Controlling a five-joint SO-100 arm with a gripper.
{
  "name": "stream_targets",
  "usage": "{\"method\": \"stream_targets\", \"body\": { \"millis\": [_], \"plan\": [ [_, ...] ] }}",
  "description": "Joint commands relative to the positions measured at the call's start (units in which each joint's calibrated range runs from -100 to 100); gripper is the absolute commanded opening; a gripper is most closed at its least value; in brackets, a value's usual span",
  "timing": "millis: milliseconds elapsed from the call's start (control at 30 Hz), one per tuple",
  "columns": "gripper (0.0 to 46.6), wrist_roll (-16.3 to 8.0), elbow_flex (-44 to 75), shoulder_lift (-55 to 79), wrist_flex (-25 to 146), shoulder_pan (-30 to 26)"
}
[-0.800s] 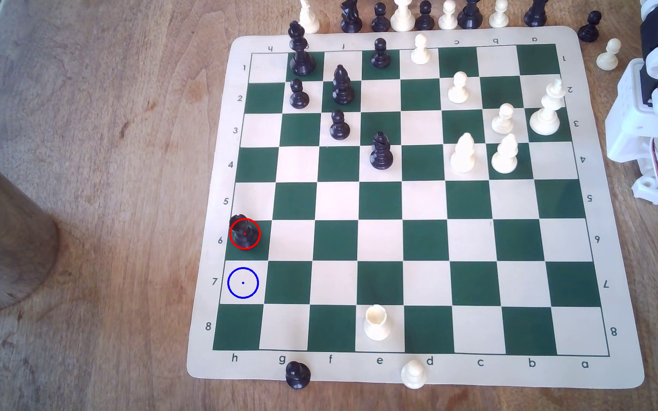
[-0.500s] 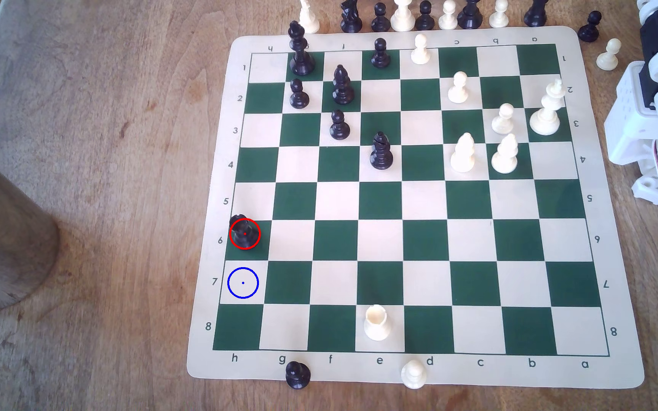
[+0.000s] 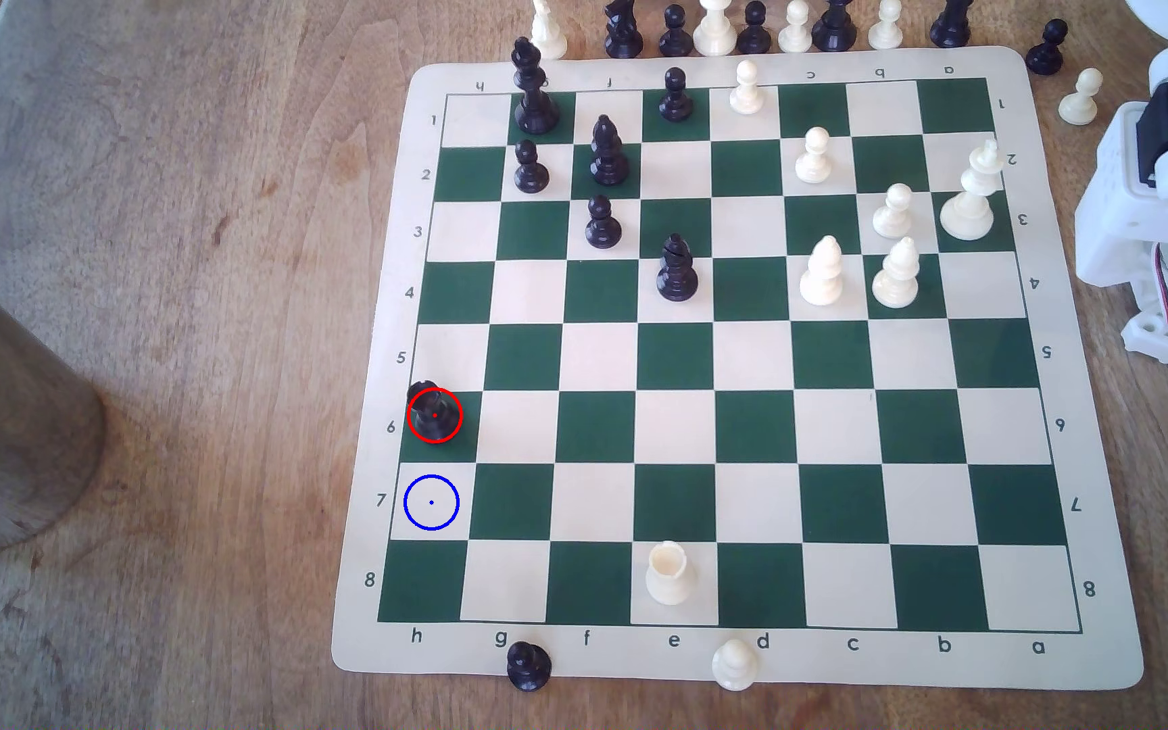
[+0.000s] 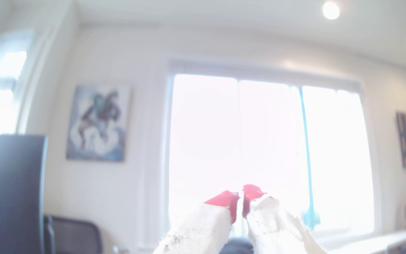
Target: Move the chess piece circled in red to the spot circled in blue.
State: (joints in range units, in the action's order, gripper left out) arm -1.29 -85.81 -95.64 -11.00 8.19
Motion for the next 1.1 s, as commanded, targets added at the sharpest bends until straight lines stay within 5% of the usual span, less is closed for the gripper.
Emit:
{"method": "stream_targets", "body": {
  "millis": [0, 100, 500, 1067],
  "plan": [
    [0.2, -0.3, 5.2, 0.5, 12.3, 0.5],
    [0.2, 0.4, 10.7, 10.0, 25.2, -3.8],
    [2.4, -0.1, 42.0, 60.1, 29.3, -16.1],
    [12.1, -5.8, 68.7, 95.6, 29.8, -17.2]
  ]
}}
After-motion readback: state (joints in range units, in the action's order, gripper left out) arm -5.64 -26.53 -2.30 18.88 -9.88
